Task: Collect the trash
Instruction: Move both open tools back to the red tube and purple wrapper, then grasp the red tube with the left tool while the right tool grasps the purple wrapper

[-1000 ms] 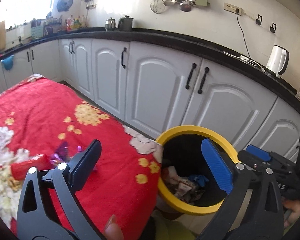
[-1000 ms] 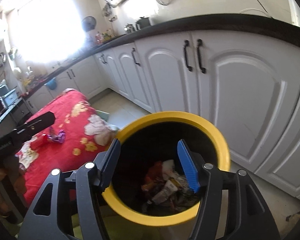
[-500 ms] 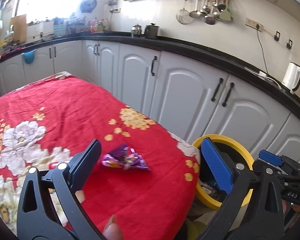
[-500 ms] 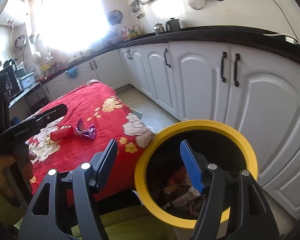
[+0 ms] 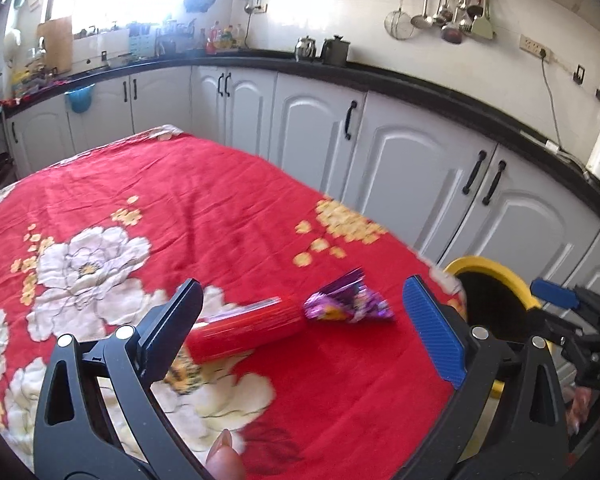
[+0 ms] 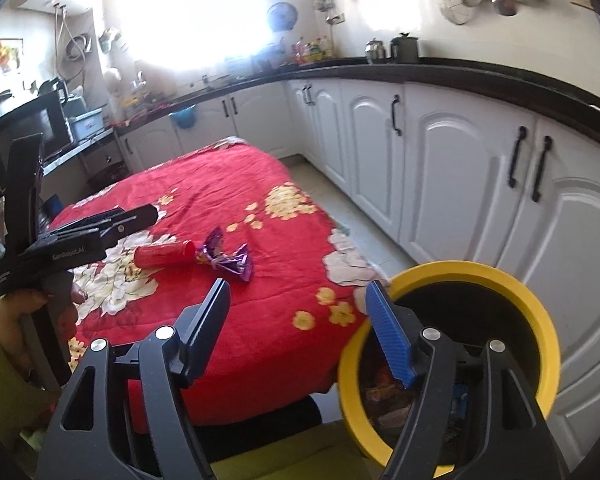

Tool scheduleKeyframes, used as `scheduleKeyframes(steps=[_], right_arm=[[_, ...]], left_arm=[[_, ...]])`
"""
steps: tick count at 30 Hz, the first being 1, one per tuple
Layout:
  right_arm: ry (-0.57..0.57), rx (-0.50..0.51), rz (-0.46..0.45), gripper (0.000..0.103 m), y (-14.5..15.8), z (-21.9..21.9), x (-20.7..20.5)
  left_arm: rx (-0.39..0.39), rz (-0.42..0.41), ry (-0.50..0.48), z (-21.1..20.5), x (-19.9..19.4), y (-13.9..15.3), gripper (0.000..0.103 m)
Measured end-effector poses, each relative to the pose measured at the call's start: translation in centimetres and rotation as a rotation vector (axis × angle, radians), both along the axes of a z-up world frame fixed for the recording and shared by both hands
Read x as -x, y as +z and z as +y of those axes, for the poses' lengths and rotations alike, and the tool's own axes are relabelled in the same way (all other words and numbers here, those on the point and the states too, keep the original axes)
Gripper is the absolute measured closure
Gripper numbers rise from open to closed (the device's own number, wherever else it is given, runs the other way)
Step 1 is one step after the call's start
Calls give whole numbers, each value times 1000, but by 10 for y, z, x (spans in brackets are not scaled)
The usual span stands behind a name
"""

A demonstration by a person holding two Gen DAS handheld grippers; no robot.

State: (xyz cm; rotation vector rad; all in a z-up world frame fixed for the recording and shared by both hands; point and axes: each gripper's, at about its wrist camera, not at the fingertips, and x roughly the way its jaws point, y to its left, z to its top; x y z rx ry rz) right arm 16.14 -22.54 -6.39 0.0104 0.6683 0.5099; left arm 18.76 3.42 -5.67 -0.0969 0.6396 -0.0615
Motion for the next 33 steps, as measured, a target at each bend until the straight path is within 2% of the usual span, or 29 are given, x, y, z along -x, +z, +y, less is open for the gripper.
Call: scheduleKeyframes(steps=[7,15,21,25,27,30,33], right_arm=[[81,53,30,35,-16,42,-18],[195,210,5,35,-40,92,-37],[230,269,26,38,-56,113,-63],[271,315,19,44,-63,128,-73],[291,328,19,51,-67,135,-76],[319,323,27,70,-69,139,-78],[318,320,30,75,-70,141,-77]], left_arm=[[-55,51,-11,25,-5,-13,11],[-112,117,-103,29,-17,-29,13],[-170,170,-165,25,-30,-40,16],[-167,193,-171,28,-38,-46,20],[-163,205,-172,30,-42,-48,25],[-147,223,-185,31,-46,-53,34],[-141,246,-196,31,-47,-59,41]])
